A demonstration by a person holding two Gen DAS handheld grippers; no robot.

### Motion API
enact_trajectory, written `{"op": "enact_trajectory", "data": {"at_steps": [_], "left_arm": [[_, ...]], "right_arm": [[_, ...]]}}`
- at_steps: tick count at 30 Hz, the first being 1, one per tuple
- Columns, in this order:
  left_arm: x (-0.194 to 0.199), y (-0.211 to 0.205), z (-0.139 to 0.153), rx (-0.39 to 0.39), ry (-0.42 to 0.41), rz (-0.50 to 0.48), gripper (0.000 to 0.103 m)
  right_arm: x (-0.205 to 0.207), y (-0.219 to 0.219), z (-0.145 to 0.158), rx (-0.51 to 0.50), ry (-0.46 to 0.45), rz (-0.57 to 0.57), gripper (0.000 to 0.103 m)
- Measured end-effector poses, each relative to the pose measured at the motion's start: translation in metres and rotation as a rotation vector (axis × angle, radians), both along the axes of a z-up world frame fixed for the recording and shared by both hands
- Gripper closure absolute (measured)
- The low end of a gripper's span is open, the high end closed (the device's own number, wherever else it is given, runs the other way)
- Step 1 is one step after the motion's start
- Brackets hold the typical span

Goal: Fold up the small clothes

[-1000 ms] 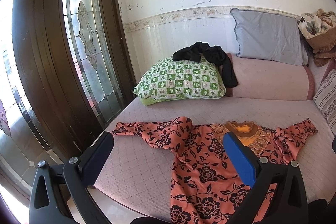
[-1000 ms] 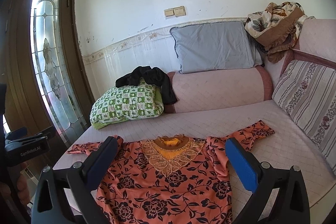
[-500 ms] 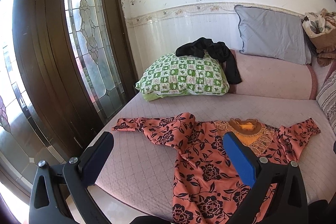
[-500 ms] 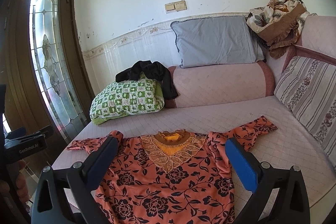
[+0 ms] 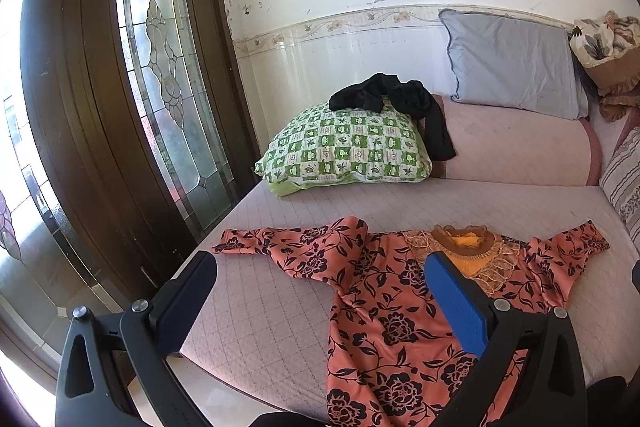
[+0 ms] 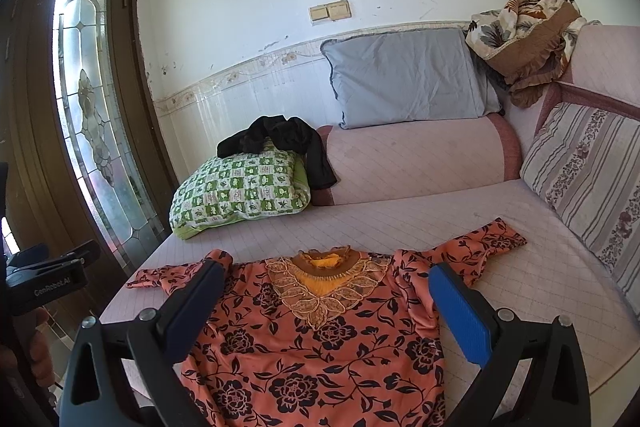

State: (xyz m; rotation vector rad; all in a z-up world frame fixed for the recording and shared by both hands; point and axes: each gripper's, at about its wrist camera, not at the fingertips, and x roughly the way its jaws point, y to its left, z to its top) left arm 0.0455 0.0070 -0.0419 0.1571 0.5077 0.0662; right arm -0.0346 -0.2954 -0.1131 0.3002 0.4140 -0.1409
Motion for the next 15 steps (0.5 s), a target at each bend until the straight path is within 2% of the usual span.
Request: {"op": "enact_trajectory", "data": {"at_steps": [15], "left_arm": [[-0.0026, -0.0054, 0.0023, 0.013, -0.001, -0.009, 0.0]], "right_arm": [[-0.0006, -0.0019, -0.0015, 0.01, 0.003, -0.001, 0.0]]}}
